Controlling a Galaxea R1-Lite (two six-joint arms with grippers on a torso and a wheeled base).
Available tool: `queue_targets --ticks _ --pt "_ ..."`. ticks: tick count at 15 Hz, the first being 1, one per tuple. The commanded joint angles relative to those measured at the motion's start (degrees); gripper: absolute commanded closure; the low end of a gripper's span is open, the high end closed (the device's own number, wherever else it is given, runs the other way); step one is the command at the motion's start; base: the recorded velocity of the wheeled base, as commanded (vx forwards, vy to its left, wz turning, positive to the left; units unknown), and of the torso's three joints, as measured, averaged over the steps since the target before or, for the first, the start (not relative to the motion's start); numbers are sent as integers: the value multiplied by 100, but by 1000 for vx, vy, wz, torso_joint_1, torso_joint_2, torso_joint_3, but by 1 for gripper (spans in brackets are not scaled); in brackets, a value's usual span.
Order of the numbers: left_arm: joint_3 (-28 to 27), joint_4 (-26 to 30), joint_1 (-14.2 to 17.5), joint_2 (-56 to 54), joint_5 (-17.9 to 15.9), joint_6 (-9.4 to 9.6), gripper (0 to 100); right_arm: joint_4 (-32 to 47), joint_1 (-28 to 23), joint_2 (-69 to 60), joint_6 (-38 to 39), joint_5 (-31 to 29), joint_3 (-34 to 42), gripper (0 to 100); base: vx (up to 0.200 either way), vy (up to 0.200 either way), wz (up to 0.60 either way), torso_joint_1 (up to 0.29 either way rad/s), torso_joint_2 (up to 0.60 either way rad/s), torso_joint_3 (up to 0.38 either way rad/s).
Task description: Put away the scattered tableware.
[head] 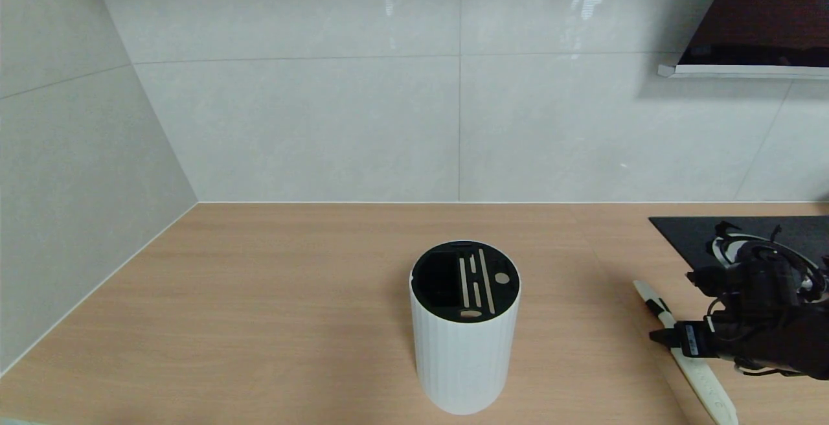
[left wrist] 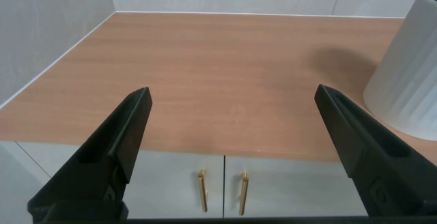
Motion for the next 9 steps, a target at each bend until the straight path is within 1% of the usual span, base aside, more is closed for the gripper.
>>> queue_targets --ticks 1,4,9 --pt "1 -4 1 0 1 0 0 -7 1 25 -6 4 2 0 0 0 0 0 0 0" --pt "1 -4 1 0 1 0 0 -200 1 166 -6 -4 -6 0 0 0 0 0 0 0" --pt "1 -4 1 0 1 0 0 -209 1 166 -6 -4 -6 0 0 0 0 0 0 0"
